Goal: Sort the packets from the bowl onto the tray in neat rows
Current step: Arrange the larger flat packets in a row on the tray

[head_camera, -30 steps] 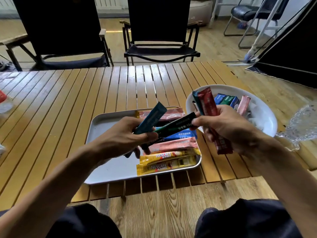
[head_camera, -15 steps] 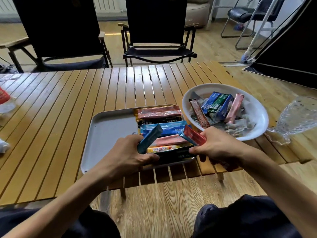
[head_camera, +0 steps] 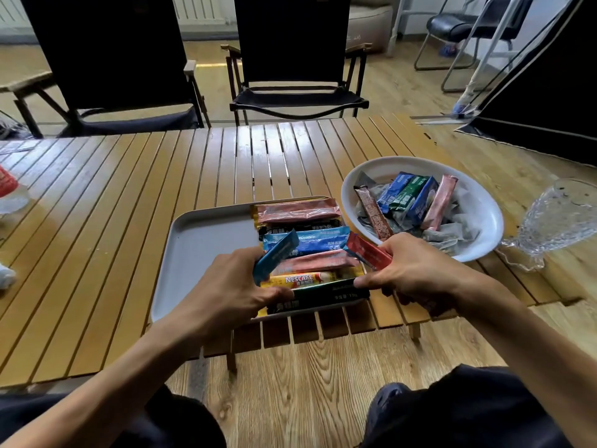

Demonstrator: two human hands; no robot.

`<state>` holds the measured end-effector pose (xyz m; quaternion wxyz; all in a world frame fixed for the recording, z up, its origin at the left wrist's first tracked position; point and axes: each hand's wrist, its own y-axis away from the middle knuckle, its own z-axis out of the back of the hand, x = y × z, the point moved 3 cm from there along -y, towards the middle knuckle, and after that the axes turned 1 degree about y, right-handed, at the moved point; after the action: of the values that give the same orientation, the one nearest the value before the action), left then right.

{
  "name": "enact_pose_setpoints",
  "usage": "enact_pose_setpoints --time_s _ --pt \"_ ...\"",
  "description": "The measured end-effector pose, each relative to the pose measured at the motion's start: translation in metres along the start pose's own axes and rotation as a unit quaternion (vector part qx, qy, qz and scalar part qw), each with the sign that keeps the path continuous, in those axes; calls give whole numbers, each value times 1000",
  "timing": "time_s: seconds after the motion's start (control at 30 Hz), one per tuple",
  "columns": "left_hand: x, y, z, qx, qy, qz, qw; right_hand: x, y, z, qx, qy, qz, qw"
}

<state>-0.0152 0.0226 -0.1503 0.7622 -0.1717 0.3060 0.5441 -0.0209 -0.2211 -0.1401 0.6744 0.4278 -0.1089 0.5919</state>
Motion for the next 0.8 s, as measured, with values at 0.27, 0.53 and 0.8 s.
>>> enact_pose_setpoints --time_s 0.27,0.53,0.8 --pt "2 -1 -5 -32 -30 -9 999 2 -5 -10 -25 37 7 999" --pt "-2 0 1 -13 -18 -13 1000 3 2 -1 -10 -19 23 999" --pt "-18 -11 27 19 162 -29 986 28 13 8 -94 -184 121 971"
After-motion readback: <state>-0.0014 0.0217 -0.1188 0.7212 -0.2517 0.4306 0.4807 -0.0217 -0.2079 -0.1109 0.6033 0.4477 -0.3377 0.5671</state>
